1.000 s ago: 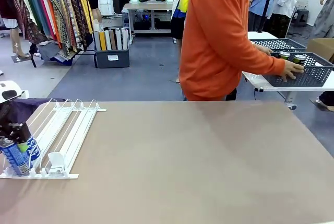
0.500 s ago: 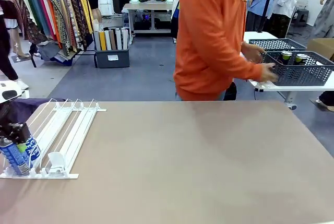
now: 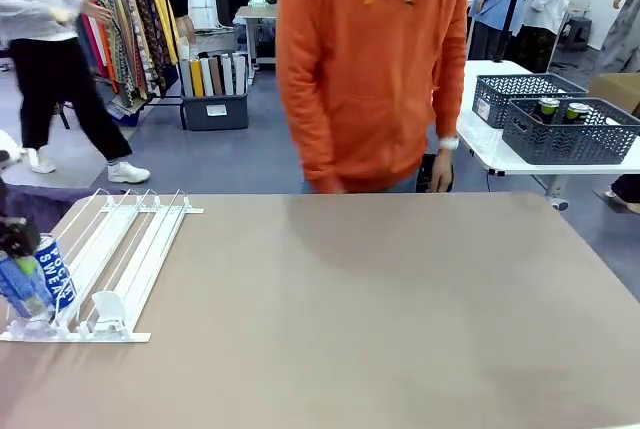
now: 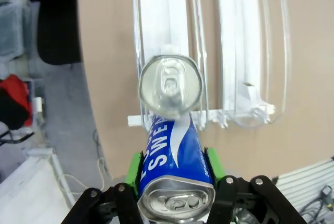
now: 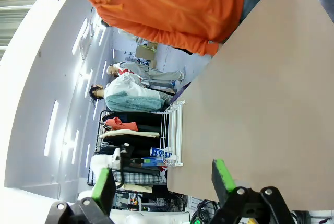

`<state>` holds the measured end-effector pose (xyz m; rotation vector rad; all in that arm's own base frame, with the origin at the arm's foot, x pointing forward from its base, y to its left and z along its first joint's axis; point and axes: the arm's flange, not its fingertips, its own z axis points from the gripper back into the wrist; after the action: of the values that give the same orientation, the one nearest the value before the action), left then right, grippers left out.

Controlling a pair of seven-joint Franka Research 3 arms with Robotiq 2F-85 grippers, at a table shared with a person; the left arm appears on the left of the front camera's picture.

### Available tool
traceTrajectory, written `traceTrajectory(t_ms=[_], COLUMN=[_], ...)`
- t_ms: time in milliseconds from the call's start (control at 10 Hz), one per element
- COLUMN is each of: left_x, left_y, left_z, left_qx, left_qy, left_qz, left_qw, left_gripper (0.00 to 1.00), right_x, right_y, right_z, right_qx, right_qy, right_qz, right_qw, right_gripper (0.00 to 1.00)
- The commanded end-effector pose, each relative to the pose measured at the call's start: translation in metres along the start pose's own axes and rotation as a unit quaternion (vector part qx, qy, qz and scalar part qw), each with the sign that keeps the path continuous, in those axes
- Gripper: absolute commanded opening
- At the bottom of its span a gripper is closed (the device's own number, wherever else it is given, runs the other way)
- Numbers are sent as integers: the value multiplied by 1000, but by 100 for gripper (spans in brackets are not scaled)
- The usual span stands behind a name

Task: Retrieve and store the cans from the dispenser.
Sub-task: Pick up one can from the Automatic Can Dispenser and place it in the middle of the table.

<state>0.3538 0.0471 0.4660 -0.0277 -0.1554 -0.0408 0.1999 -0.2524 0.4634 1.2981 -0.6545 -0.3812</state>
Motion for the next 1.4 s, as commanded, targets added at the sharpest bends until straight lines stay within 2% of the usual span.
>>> traceTrajectory(t_ms=[0, 200, 300, 500, 600, 700, 800, 1000, 1100, 1200, 1300], left_x=[-7, -12, -17, -28, -31, -36, -30, -30, -33, -15, 14], left_y=[1, 7, 15, 38, 51, 68, 43, 43, 55, 43, 17], left_z=[70, 128, 147, 165, 163, 149, 172, 172, 162, 152, 145], left_qx=[-3, -18, -16, -39, -51, -63, -32, -32, -39, -68, -87], left_qy=[-53, -113, -148, -185, -190, -156, -175, -175, -165, -160, -161], left_qz=[-13, -30, -10, 25, 50, 64, 35, 35, 47, 14, -28], left_qw=[999, 993, 989, 982, 979, 984, 983, 983, 984, 985, 983], left_gripper=[0, 0, 0, 0, 0, 0, 0, 0, 0, 0, 0], right_x=[3, 3, 3, 3, 3, 3, 3, 3, 3, 3, 3], right_y=[3, 3, 3, 3, 3, 3, 3, 3, 3, 3, 3], right_z=[-1, -1, -1, -1, -1, -1, -1, -1, -1, -1, -1], right_qx=[13, 13, 13, 13, 13, 13, 13, 13, 13, 13, 13], right_qy=[-7, -7, -7, -7, -7, -7, -7, -7, -7, -7, -7], right_qz=[14, 14, 14, 14, 14, 14, 14, 14, 14, 14, 14], right_qw=[1000, 1000, 1000, 1000, 1000, 1000, 1000, 1000, 1000, 1000, 1000], right_gripper=[100, 100, 100, 100, 100, 100, 100, 100, 100, 100, 100])
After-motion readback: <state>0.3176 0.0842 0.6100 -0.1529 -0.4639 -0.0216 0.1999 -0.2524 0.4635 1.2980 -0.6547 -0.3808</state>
